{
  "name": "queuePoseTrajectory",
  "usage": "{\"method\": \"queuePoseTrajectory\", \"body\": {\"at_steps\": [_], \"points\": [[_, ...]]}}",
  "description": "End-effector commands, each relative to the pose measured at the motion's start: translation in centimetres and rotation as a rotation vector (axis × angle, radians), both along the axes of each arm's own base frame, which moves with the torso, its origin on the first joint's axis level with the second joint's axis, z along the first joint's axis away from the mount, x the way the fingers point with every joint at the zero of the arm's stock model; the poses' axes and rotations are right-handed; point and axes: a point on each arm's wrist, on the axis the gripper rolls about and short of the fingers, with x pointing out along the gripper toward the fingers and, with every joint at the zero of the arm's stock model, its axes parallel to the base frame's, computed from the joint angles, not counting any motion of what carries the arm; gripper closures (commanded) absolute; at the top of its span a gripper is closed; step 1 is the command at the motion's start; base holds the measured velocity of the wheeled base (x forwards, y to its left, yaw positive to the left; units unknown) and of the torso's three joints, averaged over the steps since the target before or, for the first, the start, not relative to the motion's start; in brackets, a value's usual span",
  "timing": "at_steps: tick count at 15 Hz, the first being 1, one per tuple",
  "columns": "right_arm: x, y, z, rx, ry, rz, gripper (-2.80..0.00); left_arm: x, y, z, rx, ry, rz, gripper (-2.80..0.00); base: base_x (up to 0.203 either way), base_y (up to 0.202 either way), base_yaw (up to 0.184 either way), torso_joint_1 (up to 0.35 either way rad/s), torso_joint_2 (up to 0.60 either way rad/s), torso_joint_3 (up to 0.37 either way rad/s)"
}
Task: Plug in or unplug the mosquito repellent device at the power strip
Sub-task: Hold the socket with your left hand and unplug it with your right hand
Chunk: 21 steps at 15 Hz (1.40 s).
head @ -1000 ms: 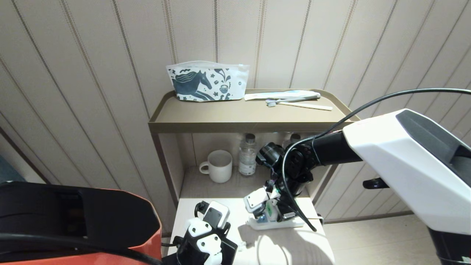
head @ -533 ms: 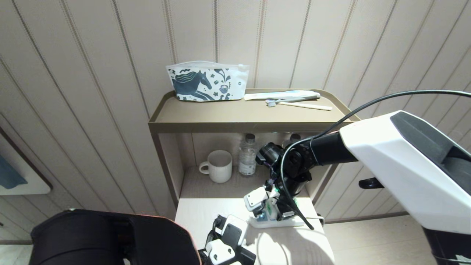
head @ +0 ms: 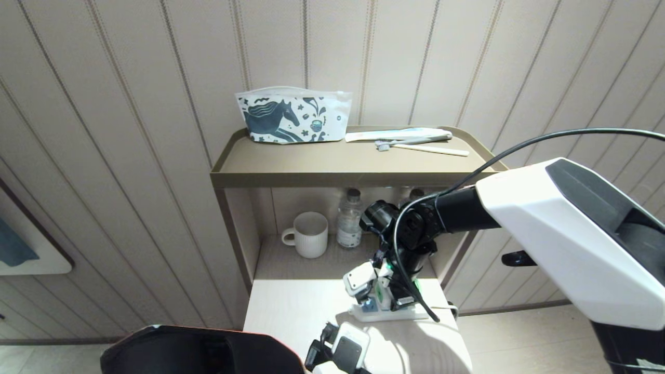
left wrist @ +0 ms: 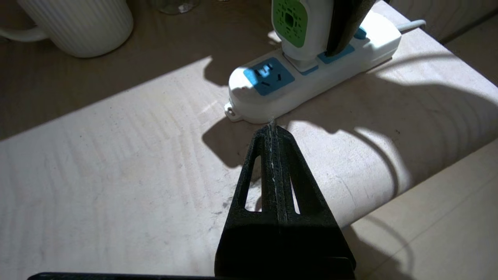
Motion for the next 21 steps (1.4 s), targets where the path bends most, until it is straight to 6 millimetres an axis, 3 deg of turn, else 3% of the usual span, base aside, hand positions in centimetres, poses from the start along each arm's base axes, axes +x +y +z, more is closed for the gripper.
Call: {"method": "queuePoseTrajectory", "body": {"at_steps": [1,4,12,15,18,21], "points": [[0.4,-0.2,-0.2,-0.003,0.0,-0.003,0.0,-0.3,-1.2,-1.4,0.004,-0.033,0.02,0.0,0.0,0.0,0.0,0.0,0.0,0.0],[0.5,-0.3,-0.3,-0.002,0.0,-0.005,0.0,-0.8,-2.6,-1.3,0.002,-0.073,-0.001,0.0,0.0,0.0,0.0,0.0,0.0,0.0],[0.8,-0.3,-0.2,0.001,-0.007,-0.009,0.0,0.3,-5.7,-2.6,-0.007,-0.132,-0.011,0.0,0.0,0.0,0.0,0.0,0.0,0.0],[0.8,-0.3,-0.2,0.001,-0.007,-0.009,0.0,0.3,-5.7,-2.6,-0.007,-0.132,-0.011,0.0,0.0,0.0,0.0,0.0,0.0,0.0],[0.8,-0.2,-0.1,0.004,-0.012,-0.007,0.0,3.2,-5.9,-4.4,0.003,-0.148,0.056,0.0,0.0,0.0,0.0,0.0,0.0,0.0],[0.8,-0.2,-0.1,0.004,-0.012,-0.007,0.0,3.2,-5.9,-4.4,0.003,-0.148,0.058,0.0,0.0,0.0,0.0,0.0,0.0,0.0]]}}
